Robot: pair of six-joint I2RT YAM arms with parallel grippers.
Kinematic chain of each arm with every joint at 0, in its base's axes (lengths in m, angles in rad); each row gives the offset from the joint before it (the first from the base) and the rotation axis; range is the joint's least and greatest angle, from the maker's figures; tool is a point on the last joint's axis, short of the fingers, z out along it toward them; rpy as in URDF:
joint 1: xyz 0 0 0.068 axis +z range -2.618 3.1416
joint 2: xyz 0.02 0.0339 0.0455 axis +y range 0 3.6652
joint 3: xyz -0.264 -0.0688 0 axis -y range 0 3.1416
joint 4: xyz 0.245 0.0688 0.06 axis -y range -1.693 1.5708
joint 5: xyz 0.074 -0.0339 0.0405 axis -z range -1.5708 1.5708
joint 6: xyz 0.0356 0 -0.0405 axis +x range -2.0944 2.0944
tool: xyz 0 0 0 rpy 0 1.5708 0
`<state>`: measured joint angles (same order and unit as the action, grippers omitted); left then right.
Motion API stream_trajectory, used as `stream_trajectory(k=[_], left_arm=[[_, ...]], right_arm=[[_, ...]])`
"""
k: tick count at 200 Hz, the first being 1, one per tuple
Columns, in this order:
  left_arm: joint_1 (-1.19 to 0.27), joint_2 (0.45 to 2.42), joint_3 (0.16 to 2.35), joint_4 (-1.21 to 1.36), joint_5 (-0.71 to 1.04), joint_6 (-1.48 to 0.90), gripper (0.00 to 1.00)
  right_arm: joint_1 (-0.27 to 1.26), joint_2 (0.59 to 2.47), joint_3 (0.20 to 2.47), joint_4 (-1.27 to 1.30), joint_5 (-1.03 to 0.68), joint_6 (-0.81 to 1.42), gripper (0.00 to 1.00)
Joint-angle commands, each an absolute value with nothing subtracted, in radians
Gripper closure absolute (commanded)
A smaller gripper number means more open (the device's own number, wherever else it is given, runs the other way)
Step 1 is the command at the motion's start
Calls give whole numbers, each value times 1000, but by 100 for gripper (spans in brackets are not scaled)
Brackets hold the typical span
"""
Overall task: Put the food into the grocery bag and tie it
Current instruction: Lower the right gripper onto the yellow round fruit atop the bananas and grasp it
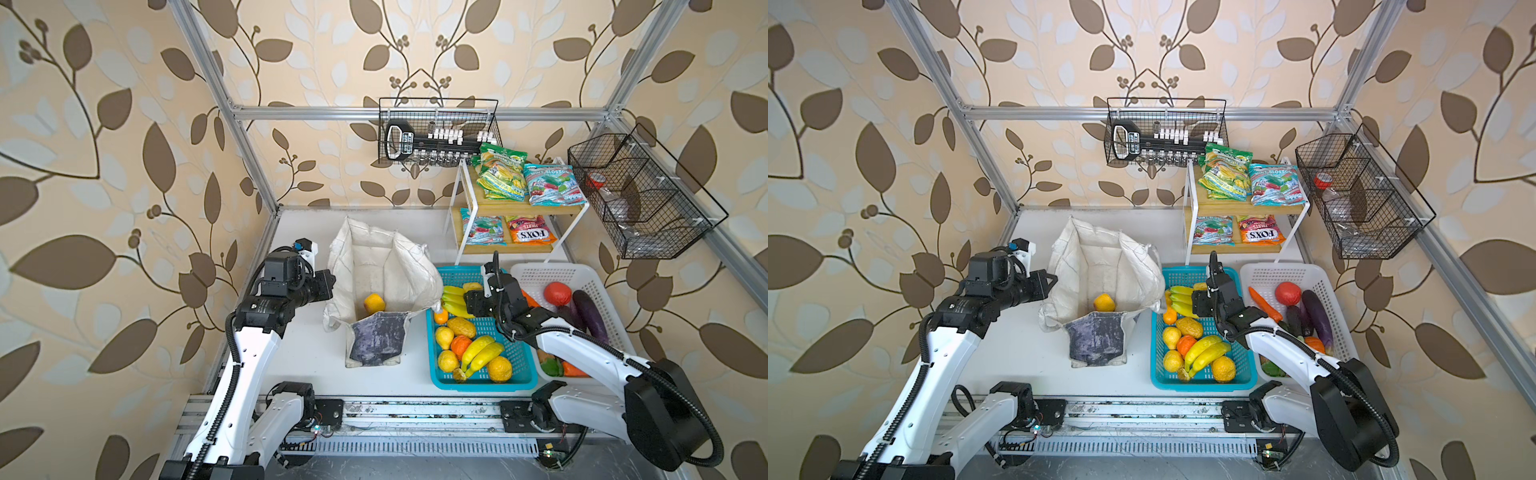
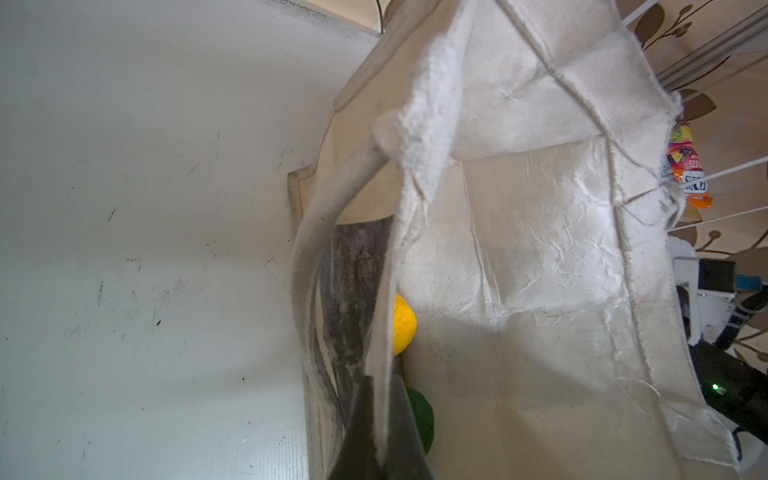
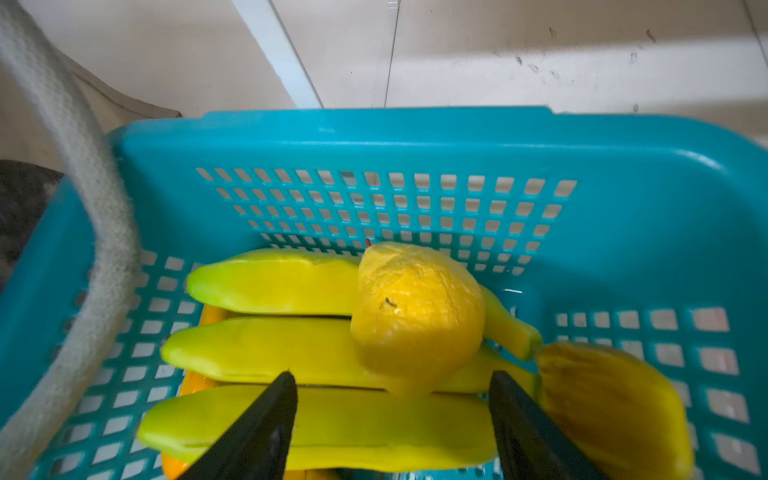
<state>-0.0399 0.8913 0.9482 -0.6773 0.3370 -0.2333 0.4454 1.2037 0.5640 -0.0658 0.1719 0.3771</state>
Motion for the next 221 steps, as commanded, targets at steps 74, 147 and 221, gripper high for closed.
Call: stream_trajectory(k=[74, 147, 221], left_arm=[[-46, 890, 954, -678, 348, -194, 100], [-46, 886, 952, -675, 360, -192, 100], [-46, 881, 954, -675, 370, -191, 100]], right_arm=[[456, 1324, 580, 115, 183, 390, 28], [425, 1387, 586, 144, 127, 397, 34], [424, 1271, 580, 87, 109, 390, 41]])
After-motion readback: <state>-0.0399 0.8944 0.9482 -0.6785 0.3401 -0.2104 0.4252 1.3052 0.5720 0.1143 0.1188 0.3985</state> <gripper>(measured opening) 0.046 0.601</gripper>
